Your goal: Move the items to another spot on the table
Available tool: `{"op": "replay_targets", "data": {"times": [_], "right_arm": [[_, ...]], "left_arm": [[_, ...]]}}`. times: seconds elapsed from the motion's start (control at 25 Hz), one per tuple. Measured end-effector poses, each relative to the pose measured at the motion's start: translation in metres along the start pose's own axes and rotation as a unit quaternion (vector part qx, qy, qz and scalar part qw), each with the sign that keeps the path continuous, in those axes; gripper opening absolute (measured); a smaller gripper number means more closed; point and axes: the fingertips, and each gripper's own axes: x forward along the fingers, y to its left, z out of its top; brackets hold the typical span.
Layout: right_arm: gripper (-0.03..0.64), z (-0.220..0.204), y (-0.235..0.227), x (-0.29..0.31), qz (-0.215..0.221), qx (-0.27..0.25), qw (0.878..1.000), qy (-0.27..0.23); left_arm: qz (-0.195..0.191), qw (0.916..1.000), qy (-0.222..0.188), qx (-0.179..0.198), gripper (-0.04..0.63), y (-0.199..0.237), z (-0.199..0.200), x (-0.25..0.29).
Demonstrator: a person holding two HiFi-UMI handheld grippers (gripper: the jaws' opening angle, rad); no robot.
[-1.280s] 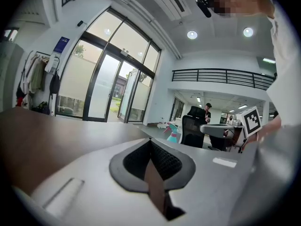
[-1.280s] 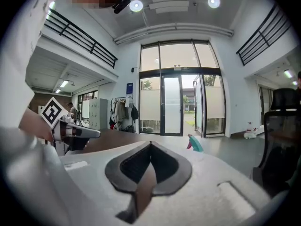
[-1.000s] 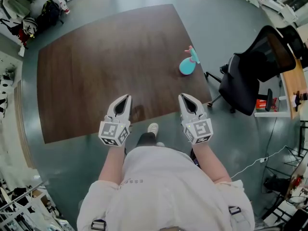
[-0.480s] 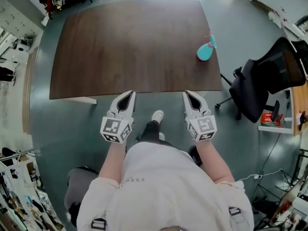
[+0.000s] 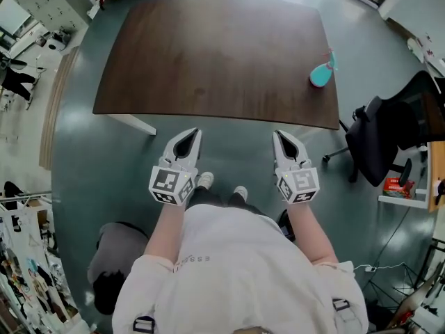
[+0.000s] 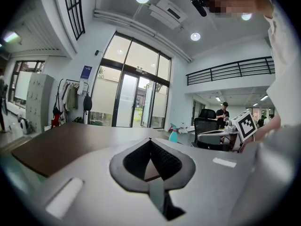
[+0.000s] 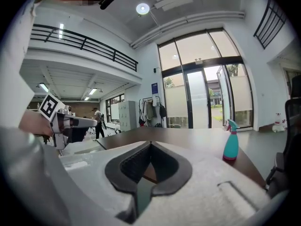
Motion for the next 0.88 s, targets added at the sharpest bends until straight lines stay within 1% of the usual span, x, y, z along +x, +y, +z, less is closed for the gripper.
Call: {"op": "replay_targets", "data": {"times": [0.08, 0.24, 0.44, 0.56, 0.72, 0.88], "right_arm": [[-0.011, -0.001, 0.015, 0.006, 0.003, -0.004, 1.000, 0.002], [-0.011, 0.003, 0.040, 0.027, -0.012, -0.007, 1.000, 0.004], [-0.011, 0.008, 0.088, 0.062, -0.018, -0.005, 1.000, 0.001], [-0.012, 0.014, 0.111, 0.080, -0.019, -0.001, 1.000, -0.005], [-0.011, 0.018, 0.133, 0.096, -0.016, -0.009, 1.000, -0.011], [-0.012, 0.021, 0.145, 0.104, -0.020, -0.018, 1.000, -0.012]], "left_arm": [[-0.005, 1.0000, -0.002, -0.001, 0.015, 0.010, 0.000, -0.006], [-0.018, 0.9998, -0.002, -0.001, 0.015, 0.041, 0.001, -0.018], [-0.045, 0.9988, -0.010, 0.018, 0.015, 0.079, 0.017, -0.026], [-0.055, 0.9982, -0.014, 0.020, 0.015, 0.099, 0.022, -0.033], [-0.057, 0.9981, -0.013, 0.016, 0.015, 0.121, 0.019, -0.041], [-0.057, 0.9982, -0.013, 0.013, 0.015, 0.137, 0.016, -0.048]]}}
